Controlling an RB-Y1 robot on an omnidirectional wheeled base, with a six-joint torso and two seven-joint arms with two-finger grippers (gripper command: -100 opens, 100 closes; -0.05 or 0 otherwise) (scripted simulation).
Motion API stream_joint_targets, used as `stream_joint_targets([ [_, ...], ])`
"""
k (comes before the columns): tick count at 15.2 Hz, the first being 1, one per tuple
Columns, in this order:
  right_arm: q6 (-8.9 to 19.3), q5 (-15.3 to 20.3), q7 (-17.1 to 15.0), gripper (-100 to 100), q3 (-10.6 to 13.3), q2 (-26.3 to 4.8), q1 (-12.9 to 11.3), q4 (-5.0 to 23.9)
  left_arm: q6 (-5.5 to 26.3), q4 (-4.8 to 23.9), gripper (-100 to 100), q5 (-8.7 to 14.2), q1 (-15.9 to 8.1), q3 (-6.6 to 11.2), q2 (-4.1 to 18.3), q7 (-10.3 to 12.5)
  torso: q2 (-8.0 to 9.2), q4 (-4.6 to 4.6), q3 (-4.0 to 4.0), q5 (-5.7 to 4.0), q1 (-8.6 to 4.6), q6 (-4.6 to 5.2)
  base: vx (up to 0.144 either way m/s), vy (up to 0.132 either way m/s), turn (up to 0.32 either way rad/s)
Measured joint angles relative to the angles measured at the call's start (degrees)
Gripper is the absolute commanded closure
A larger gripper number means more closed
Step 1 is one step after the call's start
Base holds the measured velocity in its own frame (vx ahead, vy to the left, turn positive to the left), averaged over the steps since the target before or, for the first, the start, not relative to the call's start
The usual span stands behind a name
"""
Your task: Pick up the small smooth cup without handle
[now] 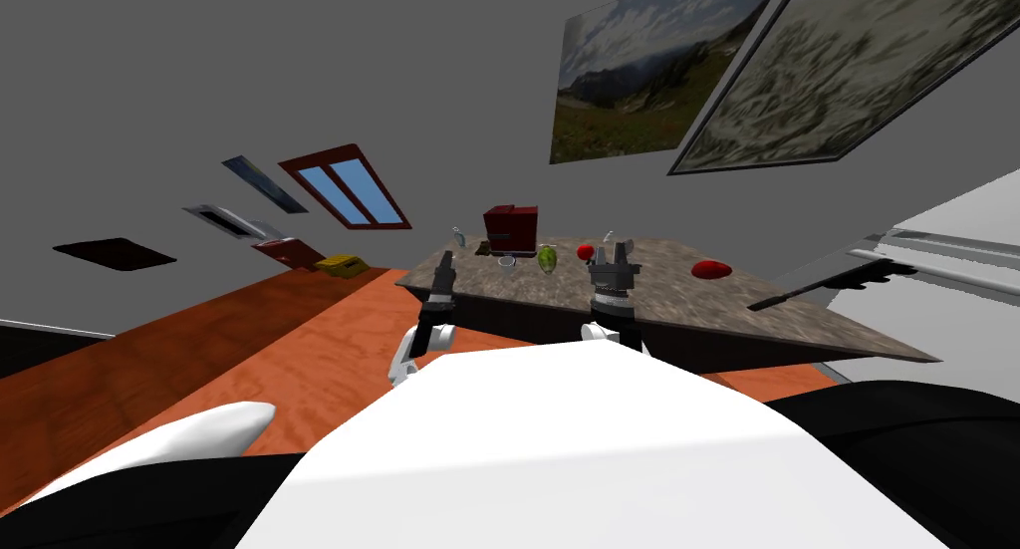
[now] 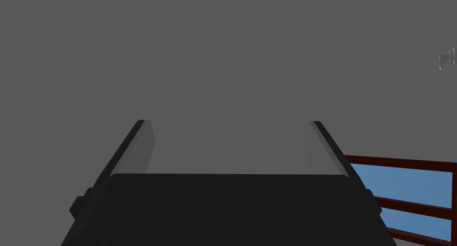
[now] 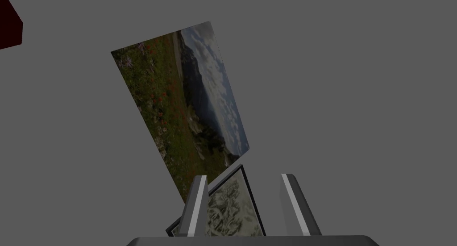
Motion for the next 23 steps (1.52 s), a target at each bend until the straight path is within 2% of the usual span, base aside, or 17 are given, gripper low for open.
stream_joint_targets([
  [3,0.0,0.0,0.0,0,0.0,0.0,0.0,0.0,3.56,2.52,-100,0.85,-2.68,0.29,2.28,0.21,-0.01,-0.01,-0.01,-0.01,-0.03,-0.01,-0.001,-0.024,-0.039],
  [6,0.0,0.0,0.0,0,0.0,0.0,0.0,0.0,6.55,5.47,-100,1.38,-5.8,0.35,3.55,0.19,-0.02,-0.01,-0.01,-0.01,-0.04,0.0,-0.001,-0.022,-0.039],
  [10,0.0,0.0,0.0,0,0.0,0.0,0.0,0.0,10.5,7.29,-100,2.07,-7.9,0.34,4.97,0.2,0.0,0.0,0.0,-0.01,-0.03,-0.02,-0.002,-0.024,-0.041],
  [15,0.0,0.0,0.0,0,0.0,0.0,0.0,0.0,15.64,12.4,-100,3.45,-12.9,0.67,7.31,0.46,-0.01,0.0,-0.01,-0.01,-0.06,-0.01,-0.003,-0.026,-0.038],
  [18,0.0,0.0,0.0,0,0.0,0.0,0.0,0.0,18.51,13.71,-100,3.99,-14.72,0.78,8.12,0.61,0.0,0.0,0.0,-0.01,-0.04,0.0,0.0,-0.022,-0.037],
  [23,0.0,0.0,0.0,0,0.0,0.0,0.0,0.0,24.07,17.98,-100,5.44,-18.88,1.07,10.18,0.97,0.0,0.0,0.0,-0.02,-0.07,-0.02,-0.001,-0.031,-0.039],
])
